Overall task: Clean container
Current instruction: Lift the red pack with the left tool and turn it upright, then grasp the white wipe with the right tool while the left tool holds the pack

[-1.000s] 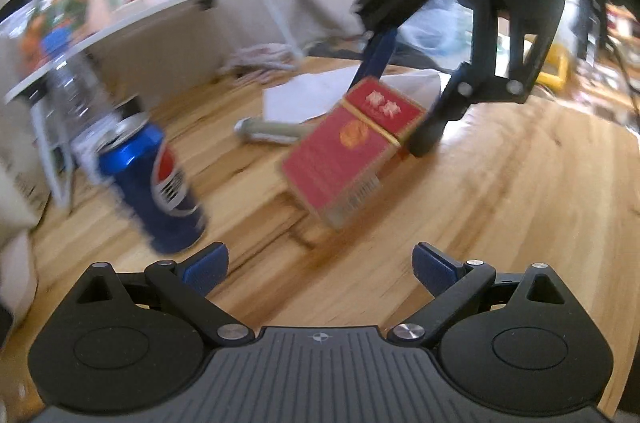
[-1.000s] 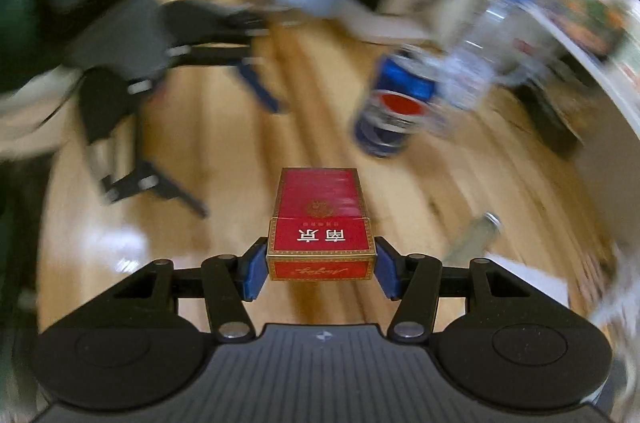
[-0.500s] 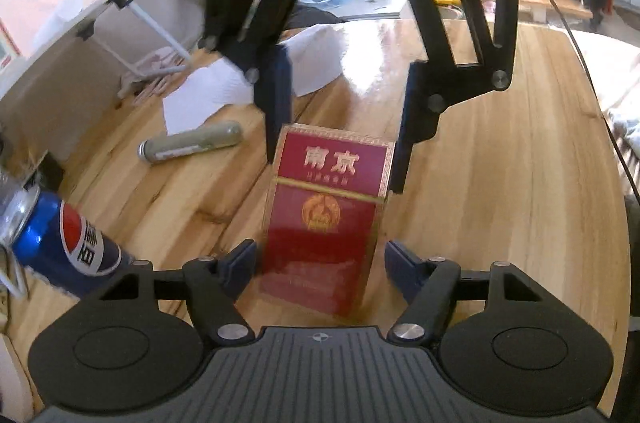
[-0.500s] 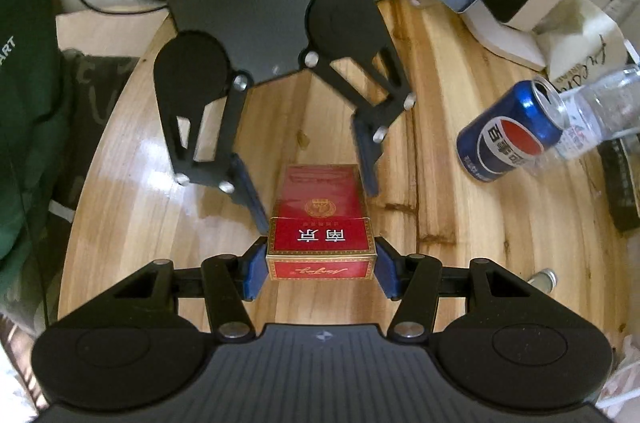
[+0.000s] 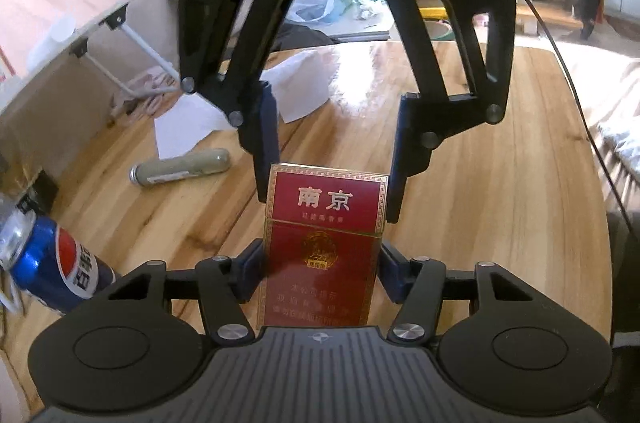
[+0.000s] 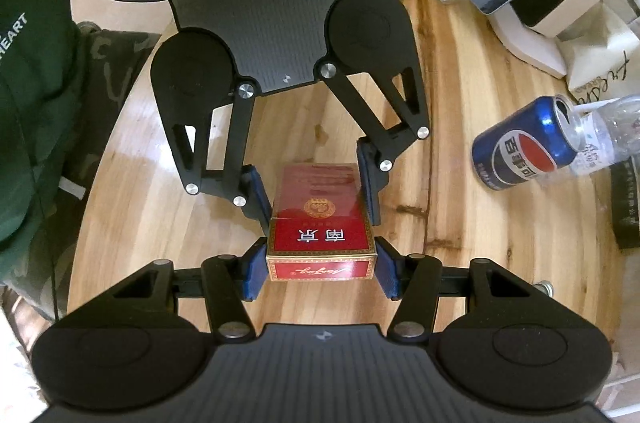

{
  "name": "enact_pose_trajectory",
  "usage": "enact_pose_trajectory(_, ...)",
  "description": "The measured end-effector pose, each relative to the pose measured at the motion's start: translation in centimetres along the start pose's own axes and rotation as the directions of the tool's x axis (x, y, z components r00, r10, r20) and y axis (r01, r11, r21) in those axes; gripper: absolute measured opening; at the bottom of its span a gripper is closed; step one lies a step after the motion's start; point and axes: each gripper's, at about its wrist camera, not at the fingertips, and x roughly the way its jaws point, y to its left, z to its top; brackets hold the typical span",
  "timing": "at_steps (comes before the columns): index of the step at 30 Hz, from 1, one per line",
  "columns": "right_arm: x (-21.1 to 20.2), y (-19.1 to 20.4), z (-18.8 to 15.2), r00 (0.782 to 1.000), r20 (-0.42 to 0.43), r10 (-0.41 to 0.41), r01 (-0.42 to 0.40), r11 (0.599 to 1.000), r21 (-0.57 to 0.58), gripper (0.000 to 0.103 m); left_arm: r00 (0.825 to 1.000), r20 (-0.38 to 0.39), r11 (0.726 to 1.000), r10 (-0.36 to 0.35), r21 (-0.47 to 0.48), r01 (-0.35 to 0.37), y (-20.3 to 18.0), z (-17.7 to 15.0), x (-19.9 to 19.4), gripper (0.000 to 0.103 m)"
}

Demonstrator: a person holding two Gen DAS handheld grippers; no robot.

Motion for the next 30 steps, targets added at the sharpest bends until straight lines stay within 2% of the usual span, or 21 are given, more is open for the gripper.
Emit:
enact_pose_trajectory(7, -0.7, 0.3, 0.2, 0.999, -0.022, -0.033, 0.033, 0.999, -0.028, 0.056, 0.998, 0.052, 0.998, 0.036, -0.049, -0.033, -0.3, 0.2, -1.0, 0.059)
enact_pose_trajectory(11, -2.0, 0.2, 0.1, 0.997, -0.015, -0.082, 0.082, 0.997, -0.005, 0.058, 0.990, 0.112, 0.990, 0.086, -0.123, -0.072, -0.1, 0.2, -2.0, 0.059)
enact_pose_trajectory(12, -2.4, 0.1, -0.1, 0.995, -0.008, -0.097, 0.097, 0.995, 0.012, 0.063, 0.986, 0.129, 0.983, 0.110, -0.162, -0.088, 0.2, 0.1, -2.3, 0.059)
enact_pose_trajectory(14, -3.4, -0.2, -0.8, 0.991, 0.008, -0.130, 0.130, 0.990, 0.060, 0.069, 0.971, 0.161, 0.953, 0.179, -0.275, -0.131, 1.3, -0.3, -2.7, 0.059)
enact_pose_trajectory(16, -4.7, -0.2, -2.4, 0.980, 0.072, -0.186, 0.175, 0.974, 0.146, 0.076, 0.949, 0.193, 0.908, 0.251, -0.386, -0.161, 2.3, -1.1, -3.2, 0.059)
enact_pose_trajectory(18, -5.9, -0.2, -4.7, 0.954, 0.166, -0.249, 0.197, 0.940, 0.278, 0.078, 0.919, 0.224, 0.871, 0.324, -0.450, -0.198, 2.7, -1.5, -3.5, 0.059)
enact_pose_trajectory(19, -6.3, 0.0, -5.8, 0.925, 0.207, -0.318, 0.234, 0.907, 0.349, 0.078, 0.903, 0.234, 0.850, 0.360, -0.482, -0.214, 2.9, -1.7, -3.6, 0.059)
enact_pose_trajectory(20, -6.6, 0.2, -7.0, 0.888, 0.239, -0.394, 0.262, 0.859, 0.440, 0.078, 0.886, 0.245, 0.829, 0.393, -0.511, -0.226, 3.2, -1.8, -3.6, 0.059)
enact_pose_trajectory(22, -6.7, 0.6, -9.5, 0.792, 0.255, -0.555, 0.275, 0.697, 0.662, 0.083, 0.855, 0.261, 0.791, 0.447, -0.563, -0.242, 3.8, -2.0, -3.4, 0.059)
enact_pose_trajectory(23, -6.6, 0.8, -10.7, 0.749, 0.247, -0.615, 0.246, 0.604, 0.758, 0.096, 0.846, 0.267, 0.777, 0.462, -0.582, -0.241, 4.1, -1.9, -3.2, 0.059)
enact_pose_trajectory(24, -6.1, 1.5, -11.9, 0.696, 0.228, -0.681, 0.220, 0.505, 0.834, 0.103, 0.838, 0.277, 0.772, 0.470, -0.589, -0.238, 4.4, -1.7, -2.8, 0.059)
enact_pose_trajectory(25, -5.7, 2.2, -13.2, 0.642, 0.197, -0.741, 0.186, 0.400, 0.898, 0.103, 0.831, 0.288, 0.774, 0.475, -0.586, -0.239, 4.6, -1.5, -2.5, 0.059)
enact_pose_trajectory(26, -5.0, 3.0, -14.3, 0.604, 0.112, -0.789, 0.167, 0.263, 0.950, 0.103, 0.827, 0.298, 0.777, 0.477, -0.583, -0.238, 4.8, -1.2, -1.9, 0.059)
enact_pose_trajectory(28, -3.8, 3.7, -16.1, 0.609, -0.039, -0.792, 0.132, 0.053, 0.990, 0.103, 0.836, 0.329, 0.785, 0.438, -0.594, -0.177, 5.4, -1.2, -1.5, 0.059)
enact_pose_trajectory(29, -3.1, 3.8, -17.0, 0.635, -0.100, -0.766, 0.109, -0.039, 0.993, 0.103, 0.845, 0.349, 0.784, 0.405, -0.608, -0.124, 6.1, -1.4, -1.2, 0.059)
enact_pose_trajectory(30, -2.5, 3.6, -18.0, 0.666, -0.132, -0.734, 0.088, -0.099, 0.991, 0.103, 0.850, 0.361, 0.784, 0.383, -0.614, -0.092, 6.7, -1.7, -0.8, 0.059)
